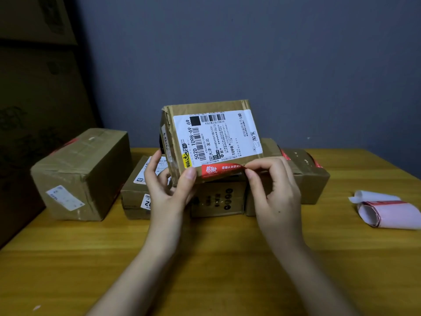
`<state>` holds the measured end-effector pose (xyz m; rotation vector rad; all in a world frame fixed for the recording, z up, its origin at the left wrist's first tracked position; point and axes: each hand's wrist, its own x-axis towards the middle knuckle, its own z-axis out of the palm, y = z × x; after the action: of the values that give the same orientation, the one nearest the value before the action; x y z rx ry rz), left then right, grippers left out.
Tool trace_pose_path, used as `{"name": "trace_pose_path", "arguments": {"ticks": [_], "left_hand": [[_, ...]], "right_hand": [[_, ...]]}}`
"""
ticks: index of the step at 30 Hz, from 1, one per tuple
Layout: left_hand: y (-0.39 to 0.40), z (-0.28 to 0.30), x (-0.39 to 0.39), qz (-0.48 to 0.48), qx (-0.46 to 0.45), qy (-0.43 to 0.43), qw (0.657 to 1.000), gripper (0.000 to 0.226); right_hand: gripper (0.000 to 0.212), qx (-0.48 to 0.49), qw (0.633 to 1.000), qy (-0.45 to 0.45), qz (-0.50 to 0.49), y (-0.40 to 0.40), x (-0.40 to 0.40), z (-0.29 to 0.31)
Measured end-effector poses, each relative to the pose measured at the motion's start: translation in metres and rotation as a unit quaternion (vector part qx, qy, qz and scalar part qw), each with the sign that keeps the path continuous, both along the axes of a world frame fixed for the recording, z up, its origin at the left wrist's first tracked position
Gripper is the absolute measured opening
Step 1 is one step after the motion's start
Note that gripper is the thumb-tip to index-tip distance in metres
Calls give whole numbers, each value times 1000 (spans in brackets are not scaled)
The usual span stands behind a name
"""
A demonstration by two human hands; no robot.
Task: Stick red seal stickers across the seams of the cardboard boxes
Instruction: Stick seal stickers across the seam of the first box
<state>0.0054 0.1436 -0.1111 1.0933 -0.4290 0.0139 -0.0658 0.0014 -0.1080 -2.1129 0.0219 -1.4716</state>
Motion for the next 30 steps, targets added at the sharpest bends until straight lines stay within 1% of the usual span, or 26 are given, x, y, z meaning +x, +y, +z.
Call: {"name": "trace_pose_path", "arguments": {"ticks": [3,7,8,9,10,11,12,15,18,20,25,27,30], "left_hand": [[0,0,0,-8,-8,12,1000,89],[-3,1,-3,-34,-33,33,998,93],[-3,2,-3,-44,-40,41,997,93],[-4,3,-4,-57,-46,49,996,93],[-3,4,-4,-71,-51,58,995,91],[-3,4,-5,-86,-56,66,993,90],[-3,5,-6,-101,-61,73,990,88],[-3,5,-7,-138,-73,92,983,85],[-6,5,-10,-165,-73,102,978,96],[-9,3,-12,-174,-67,99,978,95],[-11,1,-14,-175,-47,82,980,94],[-11,2,-13,-158,-40,78,983,93],[-9,3,-10,-120,-36,69,990,91]], "right_hand": [[15,-21,1000,-8,-7,-2,-1,1],[13,-44,997,-56,-23,1,-3,1],[17,-38,997,-72,-19,3,-4,0],[25,-12,996,-86,-4,4,-6,0],[32,28,995,-96,18,5,-7,1],[35,62,992,-104,32,5,-9,2],[32,76,991,-107,35,4,-10,4],[18,38,994,-100,3,3,-10,6],[16,71,992,-102,-1,4,-11,7],[12,84,991,-107,-6,3,-12,8],[4,102,988,-115,-2,5,-13,10],[4,102,990,-98,9,5,-12,11],[9,88,994,-58,10,3,-10,11]]}}
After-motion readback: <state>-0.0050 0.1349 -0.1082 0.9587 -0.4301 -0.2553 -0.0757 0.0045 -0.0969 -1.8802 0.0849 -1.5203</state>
